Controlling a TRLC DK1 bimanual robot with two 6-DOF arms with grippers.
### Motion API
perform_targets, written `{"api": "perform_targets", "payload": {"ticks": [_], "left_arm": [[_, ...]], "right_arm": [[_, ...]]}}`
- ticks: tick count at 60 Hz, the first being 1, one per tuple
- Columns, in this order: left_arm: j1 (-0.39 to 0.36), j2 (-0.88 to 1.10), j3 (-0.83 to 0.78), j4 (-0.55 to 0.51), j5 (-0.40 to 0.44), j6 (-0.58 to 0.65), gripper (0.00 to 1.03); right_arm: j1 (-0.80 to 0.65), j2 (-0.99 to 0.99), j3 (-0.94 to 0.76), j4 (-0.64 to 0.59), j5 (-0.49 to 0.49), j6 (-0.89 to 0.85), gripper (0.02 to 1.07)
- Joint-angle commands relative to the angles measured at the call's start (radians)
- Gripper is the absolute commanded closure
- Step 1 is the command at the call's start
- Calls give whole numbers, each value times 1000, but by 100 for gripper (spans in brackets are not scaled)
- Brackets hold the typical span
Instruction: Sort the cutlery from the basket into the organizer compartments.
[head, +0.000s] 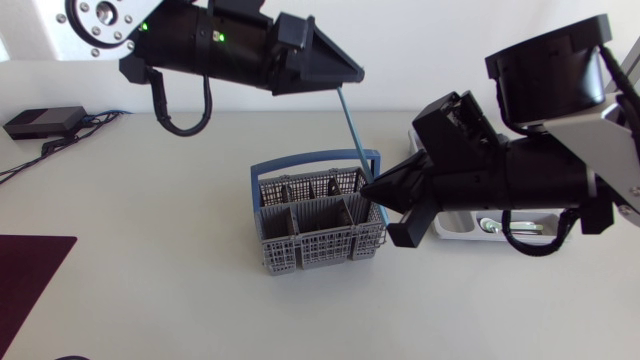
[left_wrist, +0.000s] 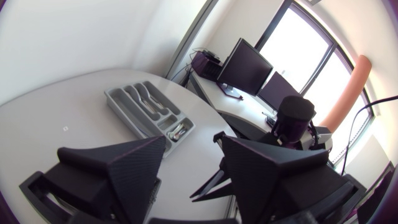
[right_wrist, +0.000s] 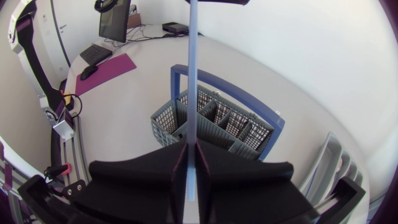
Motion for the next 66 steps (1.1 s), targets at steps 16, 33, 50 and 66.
{"api": "perform_targets", "payload": {"ticks": [16,33,50,66], "left_arm": [[156,-17,90,163,-24,-181,5],[259,-112,31,138,-203,-66,5],[256,-158,-75,-6,-383,140,5],[262,-197,-221,-46,-496,263,5]], "right_arm": [[-70,-119,-53,-53,-37,-37,102],[-455,-76,-66,7,-115,-66,102],[-621,255,41,114,19,6,102],[-615,590,199,131,129,70,102]]}}
